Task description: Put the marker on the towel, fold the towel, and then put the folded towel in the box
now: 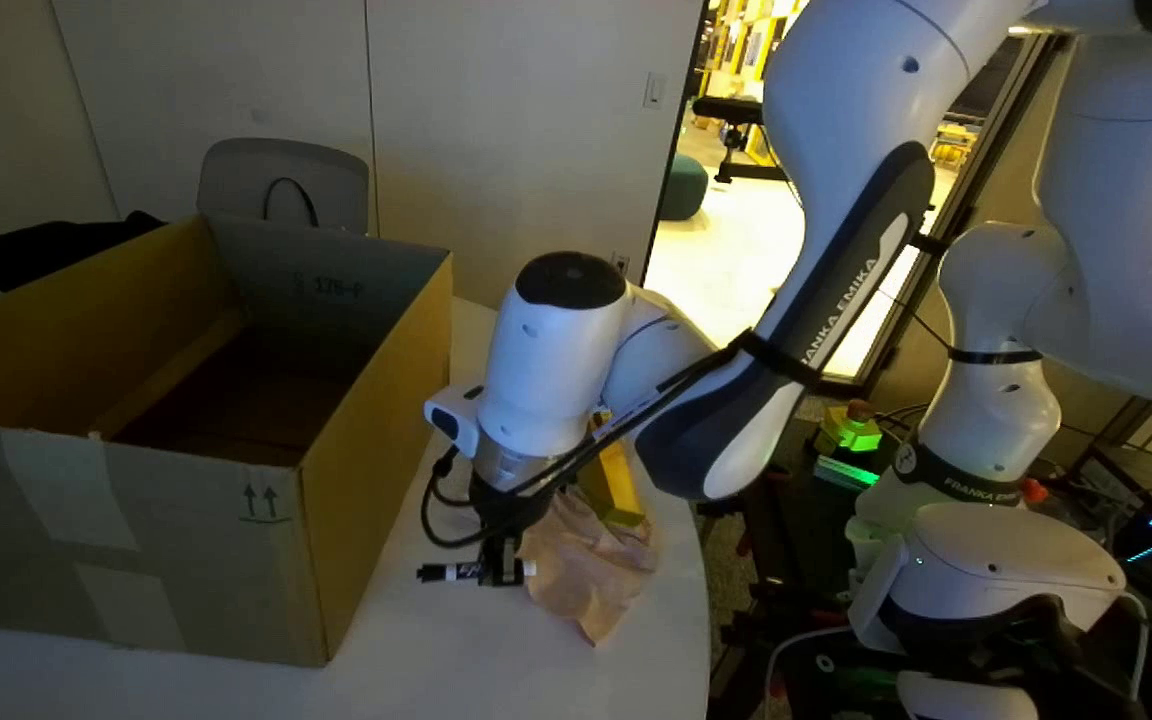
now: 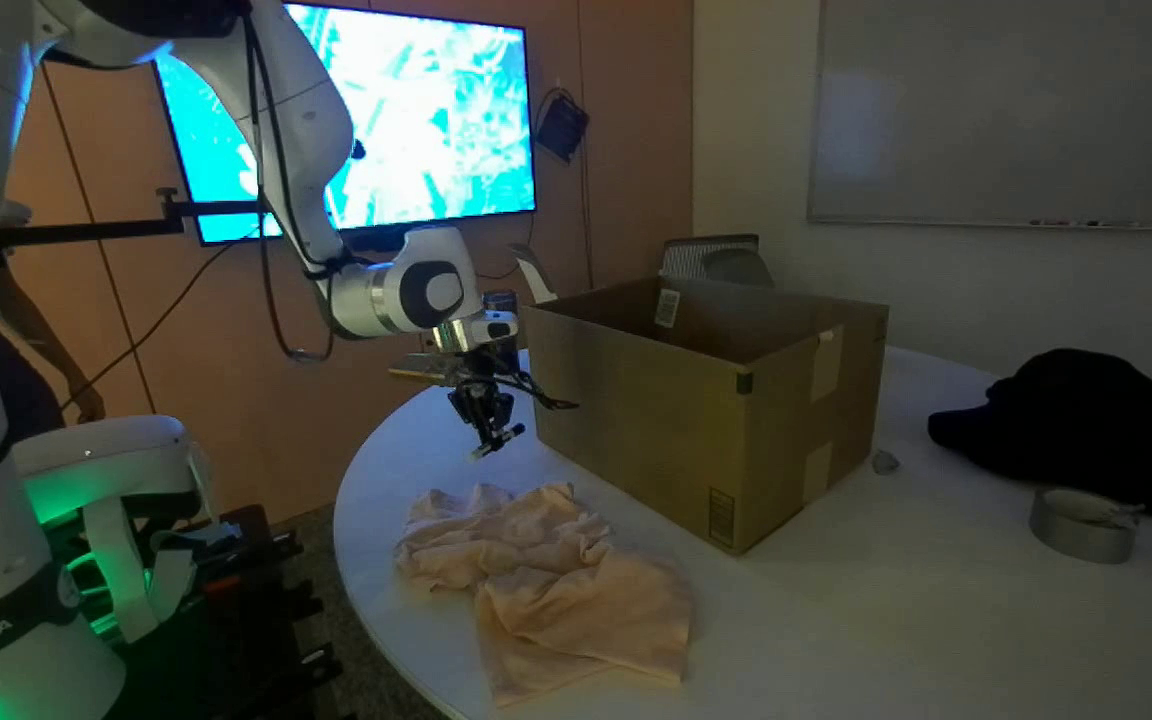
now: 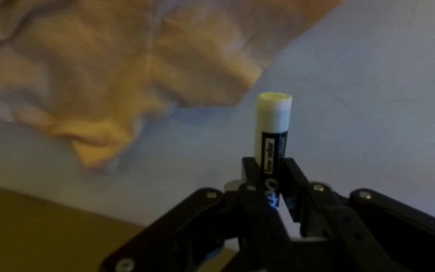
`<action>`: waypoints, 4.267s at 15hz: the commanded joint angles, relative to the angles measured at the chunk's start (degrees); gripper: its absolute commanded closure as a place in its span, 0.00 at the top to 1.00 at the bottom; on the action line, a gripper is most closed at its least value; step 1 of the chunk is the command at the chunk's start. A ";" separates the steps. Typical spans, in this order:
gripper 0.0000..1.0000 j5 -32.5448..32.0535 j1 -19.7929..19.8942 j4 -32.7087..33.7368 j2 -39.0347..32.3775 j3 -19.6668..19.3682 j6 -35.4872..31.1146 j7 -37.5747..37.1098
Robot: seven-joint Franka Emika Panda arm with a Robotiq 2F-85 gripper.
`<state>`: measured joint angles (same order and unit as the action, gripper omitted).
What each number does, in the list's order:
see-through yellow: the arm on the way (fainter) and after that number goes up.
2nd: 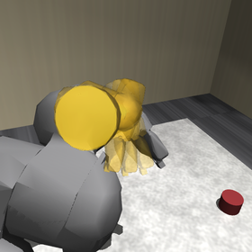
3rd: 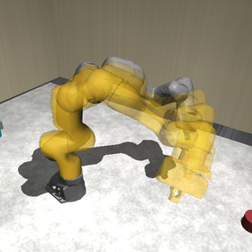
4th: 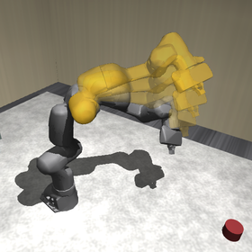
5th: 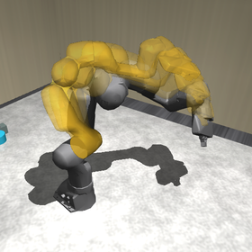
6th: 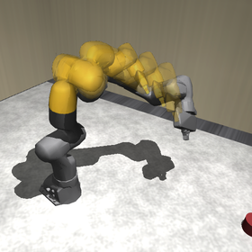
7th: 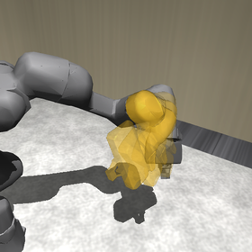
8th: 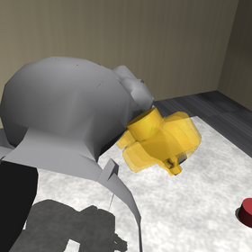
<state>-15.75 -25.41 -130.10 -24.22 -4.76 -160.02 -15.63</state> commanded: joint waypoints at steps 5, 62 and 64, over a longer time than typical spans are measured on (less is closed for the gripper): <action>0.05 -12.14 0.43 -2.95 0.22 -13.11 -0.92 -13.42; 0.09 -19.91 13.20 -13.51 -1.20 4.02 -11.68 -5.53; 0.01 -21.49 11.31 -14.81 2.26 0.42 -11.83 -7.33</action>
<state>-35.07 -12.34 -142.73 -27.20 -0.65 -172.75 -21.67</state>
